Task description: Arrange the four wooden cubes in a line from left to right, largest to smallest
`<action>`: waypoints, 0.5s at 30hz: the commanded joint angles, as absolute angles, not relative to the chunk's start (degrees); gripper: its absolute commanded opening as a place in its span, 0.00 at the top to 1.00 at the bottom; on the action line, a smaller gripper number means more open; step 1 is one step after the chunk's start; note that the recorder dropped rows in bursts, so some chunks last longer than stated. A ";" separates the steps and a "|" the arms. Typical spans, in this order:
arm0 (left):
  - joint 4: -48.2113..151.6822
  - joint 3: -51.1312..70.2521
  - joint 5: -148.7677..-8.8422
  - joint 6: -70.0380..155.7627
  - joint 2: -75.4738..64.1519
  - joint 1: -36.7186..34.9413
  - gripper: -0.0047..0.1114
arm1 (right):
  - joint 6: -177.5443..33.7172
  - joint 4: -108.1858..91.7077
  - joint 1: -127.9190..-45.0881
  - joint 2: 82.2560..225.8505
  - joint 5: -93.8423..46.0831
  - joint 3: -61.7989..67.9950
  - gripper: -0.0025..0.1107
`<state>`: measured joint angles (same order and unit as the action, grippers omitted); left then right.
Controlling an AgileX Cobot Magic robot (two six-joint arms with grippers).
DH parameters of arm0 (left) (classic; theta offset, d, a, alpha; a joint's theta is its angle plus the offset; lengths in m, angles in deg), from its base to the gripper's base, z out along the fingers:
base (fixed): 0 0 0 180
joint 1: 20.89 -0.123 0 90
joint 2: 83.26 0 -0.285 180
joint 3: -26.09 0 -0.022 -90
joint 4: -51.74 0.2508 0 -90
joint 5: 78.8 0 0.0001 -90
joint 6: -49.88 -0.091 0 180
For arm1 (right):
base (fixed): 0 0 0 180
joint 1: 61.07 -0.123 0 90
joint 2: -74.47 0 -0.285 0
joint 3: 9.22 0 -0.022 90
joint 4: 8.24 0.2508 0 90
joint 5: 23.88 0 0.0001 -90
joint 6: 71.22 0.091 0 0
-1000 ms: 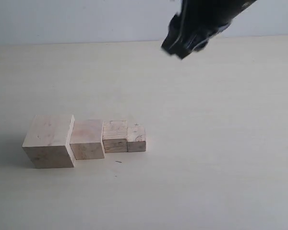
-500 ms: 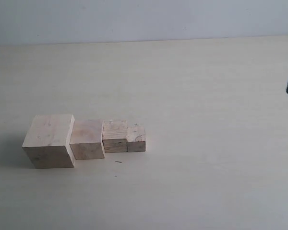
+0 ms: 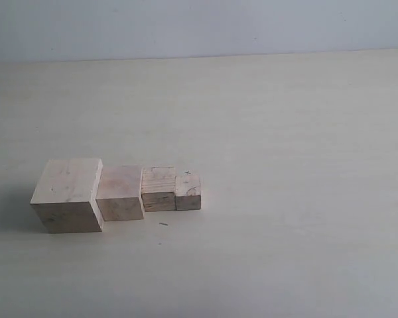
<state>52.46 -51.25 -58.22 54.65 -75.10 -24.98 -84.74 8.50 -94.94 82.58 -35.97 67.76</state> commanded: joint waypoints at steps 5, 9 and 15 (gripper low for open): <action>52.60 -51.13 -58.61 54.66 -75.47 -24.81 0.96 | -84.72 8.66 -73.31 82.26 -32.87 67.99 0.97; 52.60 -51.13 -58.61 54.66 -75.47 -24.81 0.96 | -81.31 10.45 -65.98 82.26 -34.87 67.99 0.97; 52.60 -51.13 -58.61 54.66 -75.47 -24.81 0.96 | -80.24 9.13 -65.12 82.26 -34.75 67.99 0.97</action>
